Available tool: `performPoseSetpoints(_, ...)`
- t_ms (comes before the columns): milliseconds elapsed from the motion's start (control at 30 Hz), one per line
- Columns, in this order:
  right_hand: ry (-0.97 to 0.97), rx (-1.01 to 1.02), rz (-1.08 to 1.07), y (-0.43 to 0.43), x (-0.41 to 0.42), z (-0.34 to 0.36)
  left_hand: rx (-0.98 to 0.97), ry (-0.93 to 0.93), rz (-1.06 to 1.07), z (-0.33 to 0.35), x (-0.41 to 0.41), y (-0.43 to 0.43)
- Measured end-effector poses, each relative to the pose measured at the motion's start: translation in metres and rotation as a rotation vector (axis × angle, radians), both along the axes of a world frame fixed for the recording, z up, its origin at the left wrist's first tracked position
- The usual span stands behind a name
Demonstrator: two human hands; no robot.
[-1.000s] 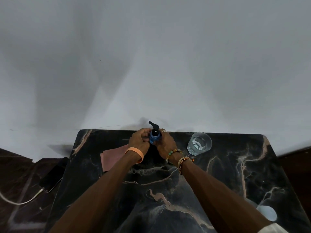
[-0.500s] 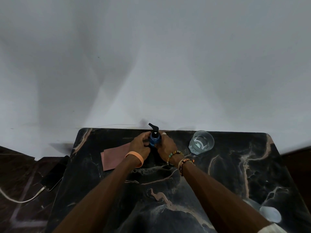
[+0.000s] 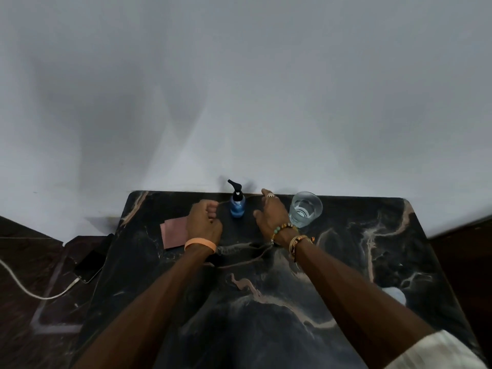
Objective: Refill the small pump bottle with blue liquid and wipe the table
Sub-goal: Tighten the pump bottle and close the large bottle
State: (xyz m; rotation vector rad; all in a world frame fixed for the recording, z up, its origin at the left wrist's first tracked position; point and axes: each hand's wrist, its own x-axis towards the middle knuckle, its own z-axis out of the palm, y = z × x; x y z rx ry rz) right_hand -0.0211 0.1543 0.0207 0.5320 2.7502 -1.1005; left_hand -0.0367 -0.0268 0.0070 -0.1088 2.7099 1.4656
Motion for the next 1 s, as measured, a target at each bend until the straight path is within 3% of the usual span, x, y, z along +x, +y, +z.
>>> performPoseSetpoints(267, 0.135, 0.079, 0.162, 0.04, 0.047, 0.085, 0.07, 0.266, -0.235, 0.043, 0.077, 0.047)
performPoseSetpoints(433, 0.129, 0.21, 0.32, 0.095, 0.099, 0.143, 0.089, 0.184, -0.538, 0.052, 0.149, 0.101)
performPoseSetpoints(567, 0.111, 0.237, 0.289, 0.145, 0.15, 0.166, -0.087, 0.112, -0.724, 0.041, 0.2, 0.146)
performPoseSetpoints(800, -0.006, 0.401, 0.456, 0.178, 0.228, 0.144, -0.029, -0.077, -0.538, 0.023, 0.254, 0.209)
performPoseSetpoints(900, -0.111, 0.504, 0.547, 0.175, 0.244, 0.119, -0.03, -0.055, -0.48, 0.027, 0.252, 0.225)
performPoseSetpoints(1000, -0.084, 0.503, 0.579, 0.171, 0.251, 0.096, -0.085, -0.007, -0.445, 0.03, 0.247, 0.233)
